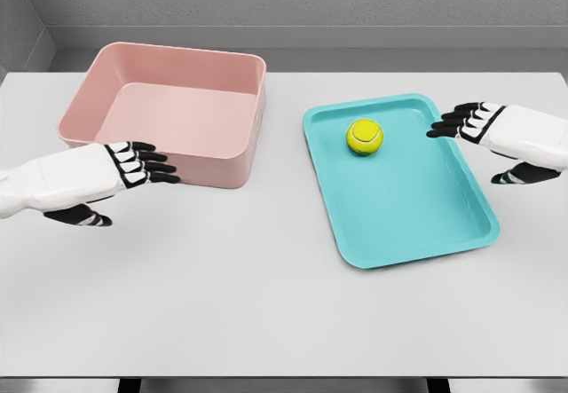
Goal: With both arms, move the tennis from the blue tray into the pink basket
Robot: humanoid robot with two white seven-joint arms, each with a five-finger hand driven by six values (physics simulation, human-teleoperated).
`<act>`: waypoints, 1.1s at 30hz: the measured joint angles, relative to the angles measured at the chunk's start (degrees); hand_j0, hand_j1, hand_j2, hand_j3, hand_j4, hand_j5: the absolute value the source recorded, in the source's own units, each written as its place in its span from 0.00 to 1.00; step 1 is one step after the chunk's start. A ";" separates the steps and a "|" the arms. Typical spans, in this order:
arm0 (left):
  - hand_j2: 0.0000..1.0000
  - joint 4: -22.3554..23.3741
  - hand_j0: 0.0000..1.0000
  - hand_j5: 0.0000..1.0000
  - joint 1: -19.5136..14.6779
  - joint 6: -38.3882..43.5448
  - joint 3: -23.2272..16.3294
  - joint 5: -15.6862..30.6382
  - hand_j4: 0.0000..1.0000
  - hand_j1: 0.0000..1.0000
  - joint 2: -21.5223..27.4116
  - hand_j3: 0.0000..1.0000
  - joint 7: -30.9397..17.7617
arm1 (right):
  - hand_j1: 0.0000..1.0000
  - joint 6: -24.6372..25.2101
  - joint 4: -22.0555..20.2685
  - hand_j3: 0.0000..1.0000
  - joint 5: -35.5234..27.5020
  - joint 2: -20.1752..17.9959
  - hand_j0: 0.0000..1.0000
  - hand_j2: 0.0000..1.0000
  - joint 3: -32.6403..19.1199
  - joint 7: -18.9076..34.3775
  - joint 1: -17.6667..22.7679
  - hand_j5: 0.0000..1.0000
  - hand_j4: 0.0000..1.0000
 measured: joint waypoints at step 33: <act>1.00 3.75 1.00 1.00 3.60 0.00 0.16 3.45 1.00 1.00 3.65 1.00 0.28 | 0.96 -0.07 25.27 0.96 20.99 34.88 0.96 0.96 6.85 19.67 -20.74 0.96 0.96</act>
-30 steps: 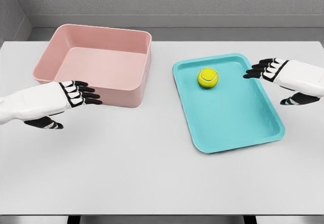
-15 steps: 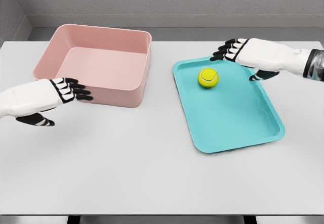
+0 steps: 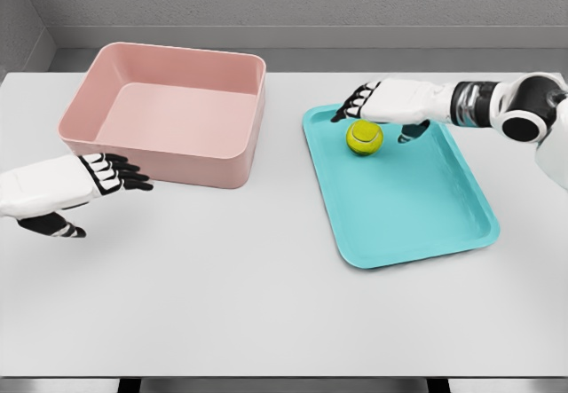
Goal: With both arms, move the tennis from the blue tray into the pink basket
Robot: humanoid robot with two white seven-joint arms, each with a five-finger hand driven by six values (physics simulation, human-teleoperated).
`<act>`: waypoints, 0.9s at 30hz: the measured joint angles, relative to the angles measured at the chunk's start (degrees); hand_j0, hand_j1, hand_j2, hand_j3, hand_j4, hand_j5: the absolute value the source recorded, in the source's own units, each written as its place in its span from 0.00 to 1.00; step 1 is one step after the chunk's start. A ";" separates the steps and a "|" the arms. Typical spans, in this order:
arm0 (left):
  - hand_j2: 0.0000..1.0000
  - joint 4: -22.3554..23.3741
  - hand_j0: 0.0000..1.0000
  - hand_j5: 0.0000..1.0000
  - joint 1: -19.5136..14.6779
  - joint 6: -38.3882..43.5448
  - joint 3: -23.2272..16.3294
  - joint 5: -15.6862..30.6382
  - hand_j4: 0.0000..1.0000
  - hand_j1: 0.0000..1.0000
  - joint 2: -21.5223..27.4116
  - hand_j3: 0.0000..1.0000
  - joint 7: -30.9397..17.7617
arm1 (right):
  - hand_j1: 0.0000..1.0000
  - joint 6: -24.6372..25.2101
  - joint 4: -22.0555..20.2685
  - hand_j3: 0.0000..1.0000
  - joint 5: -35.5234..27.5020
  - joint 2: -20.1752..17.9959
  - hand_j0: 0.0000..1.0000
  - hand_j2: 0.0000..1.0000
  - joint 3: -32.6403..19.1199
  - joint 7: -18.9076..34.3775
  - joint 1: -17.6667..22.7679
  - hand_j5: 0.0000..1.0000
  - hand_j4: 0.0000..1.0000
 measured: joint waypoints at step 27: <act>1.00 0.73 1.00 1.00 0.18 0.01 -0.82 5.19 1.00 1.00 1.36 1.00 -0.01 | 0.86 0.00 10.42 0.86 3.44 6.78 0.86 0.86 1.47 0.24 -0.35 0.86 0.86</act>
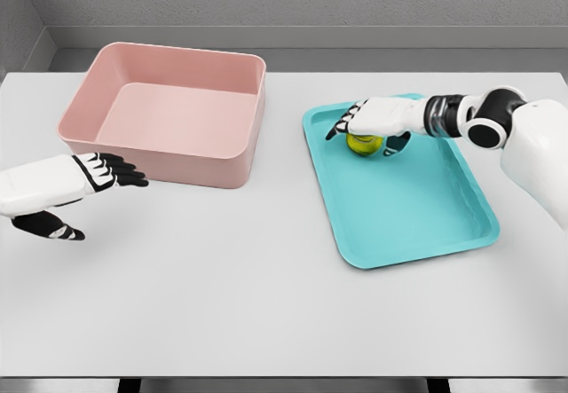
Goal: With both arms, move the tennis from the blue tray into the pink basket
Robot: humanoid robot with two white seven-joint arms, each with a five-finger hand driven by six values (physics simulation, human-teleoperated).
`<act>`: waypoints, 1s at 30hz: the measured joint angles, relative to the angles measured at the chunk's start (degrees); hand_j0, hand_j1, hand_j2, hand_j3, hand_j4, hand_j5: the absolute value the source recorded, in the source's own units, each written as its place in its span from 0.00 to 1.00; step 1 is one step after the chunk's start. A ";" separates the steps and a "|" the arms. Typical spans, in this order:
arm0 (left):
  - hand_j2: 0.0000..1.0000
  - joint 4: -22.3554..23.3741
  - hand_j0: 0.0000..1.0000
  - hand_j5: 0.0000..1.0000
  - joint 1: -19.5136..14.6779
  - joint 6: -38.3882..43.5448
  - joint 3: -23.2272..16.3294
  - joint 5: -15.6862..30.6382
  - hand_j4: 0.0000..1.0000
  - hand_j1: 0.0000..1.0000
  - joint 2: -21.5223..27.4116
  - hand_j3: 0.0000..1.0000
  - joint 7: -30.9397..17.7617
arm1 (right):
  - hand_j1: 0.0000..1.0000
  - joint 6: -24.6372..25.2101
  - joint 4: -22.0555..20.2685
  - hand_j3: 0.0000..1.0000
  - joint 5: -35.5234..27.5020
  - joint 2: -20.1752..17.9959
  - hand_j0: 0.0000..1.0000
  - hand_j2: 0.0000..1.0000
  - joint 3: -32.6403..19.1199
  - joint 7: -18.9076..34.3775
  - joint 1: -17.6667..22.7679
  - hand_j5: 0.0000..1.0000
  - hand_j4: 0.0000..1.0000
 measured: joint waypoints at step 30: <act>1.00 -0.33 1.00 1.00 0.09 0.00 0.00 -0.09 1.00 1.00 0.06 1.00 -0.09 | 0.49 0.07 0.48 0.49 0.82 0.29 0.49 0.49 0.24 -0.13 0.00 0.49 0.49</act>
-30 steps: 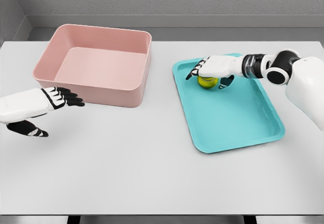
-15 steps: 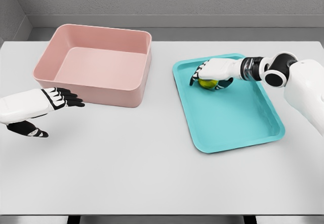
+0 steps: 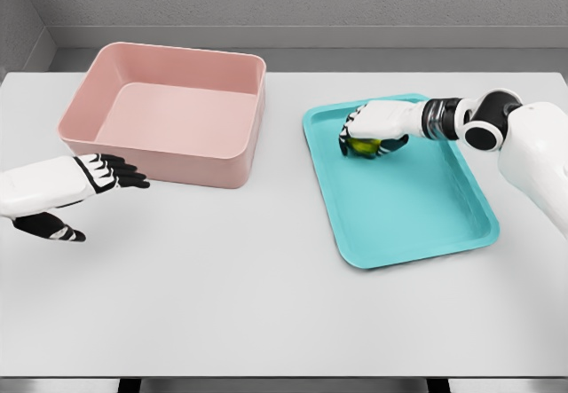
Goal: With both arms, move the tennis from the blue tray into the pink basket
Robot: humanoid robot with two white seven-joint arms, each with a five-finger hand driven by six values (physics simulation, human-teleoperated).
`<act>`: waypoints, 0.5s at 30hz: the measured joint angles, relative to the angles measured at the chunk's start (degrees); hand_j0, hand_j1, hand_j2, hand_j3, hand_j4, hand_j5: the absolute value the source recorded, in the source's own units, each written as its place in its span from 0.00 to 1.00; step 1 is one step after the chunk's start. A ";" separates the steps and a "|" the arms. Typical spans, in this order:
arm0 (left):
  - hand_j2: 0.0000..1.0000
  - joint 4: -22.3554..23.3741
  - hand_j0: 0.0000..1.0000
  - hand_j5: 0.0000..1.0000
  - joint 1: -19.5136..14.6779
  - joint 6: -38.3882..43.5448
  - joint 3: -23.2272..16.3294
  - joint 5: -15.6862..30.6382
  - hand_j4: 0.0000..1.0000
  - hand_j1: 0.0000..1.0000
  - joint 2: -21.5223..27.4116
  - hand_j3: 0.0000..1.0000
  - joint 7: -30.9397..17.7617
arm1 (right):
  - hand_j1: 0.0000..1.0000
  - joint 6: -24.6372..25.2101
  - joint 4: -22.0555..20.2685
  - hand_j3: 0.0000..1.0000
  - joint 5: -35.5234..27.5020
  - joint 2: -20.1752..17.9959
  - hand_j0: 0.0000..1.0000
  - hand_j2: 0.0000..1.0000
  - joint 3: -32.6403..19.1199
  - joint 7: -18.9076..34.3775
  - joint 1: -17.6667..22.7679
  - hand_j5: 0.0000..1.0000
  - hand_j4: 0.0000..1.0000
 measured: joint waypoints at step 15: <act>1.00 0.07 1.00 1.00 -0.08 0.00 0.00 0.00 1.00 1.00 0.00 1.00 0.00 | 0.42 -0.19 -12.02 0.42 -1.23 -7.47 0.42 0.42 -5.30 0.49 3.42 0.42 0.42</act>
